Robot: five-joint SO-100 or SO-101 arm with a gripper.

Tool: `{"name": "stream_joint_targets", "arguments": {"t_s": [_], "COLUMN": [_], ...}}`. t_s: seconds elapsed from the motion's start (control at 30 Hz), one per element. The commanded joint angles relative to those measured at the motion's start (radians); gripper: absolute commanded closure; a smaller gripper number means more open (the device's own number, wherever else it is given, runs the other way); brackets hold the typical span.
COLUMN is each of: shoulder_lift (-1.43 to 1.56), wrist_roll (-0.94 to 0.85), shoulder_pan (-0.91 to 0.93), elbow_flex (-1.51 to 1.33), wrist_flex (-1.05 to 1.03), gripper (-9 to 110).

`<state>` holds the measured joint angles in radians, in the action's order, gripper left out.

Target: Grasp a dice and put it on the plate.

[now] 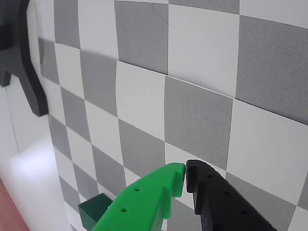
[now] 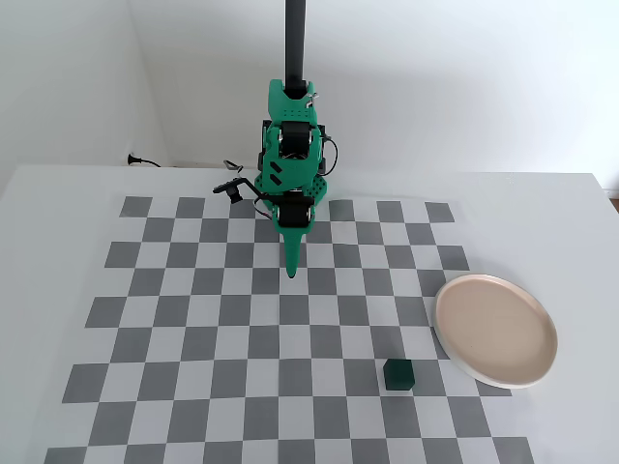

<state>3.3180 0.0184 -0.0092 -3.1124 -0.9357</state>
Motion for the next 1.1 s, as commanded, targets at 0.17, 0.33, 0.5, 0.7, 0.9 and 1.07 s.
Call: {"name": "stream_joint_targets", "arguments": {"t_s": [0.17,0.33,0.5,0.7,0.9,1.07], "shoulder_lift": [0.017,0.017,0.017,0.017,0.017,0.017], "wrist_roll": [0.028,0.028,0.029,0.029,0.1,0.031], "shoulder_pan": [0.061,0.061,0.063,0.061,0.037,0.054], "elbow_flex": [0.018,0.018,0.018,0.018,0.018,0.018], "wrist_flex": [-0.002,-0.002,-0.002,-0.002,0.02,0.097], "gripper": [106,106,106,106,106,106]}}
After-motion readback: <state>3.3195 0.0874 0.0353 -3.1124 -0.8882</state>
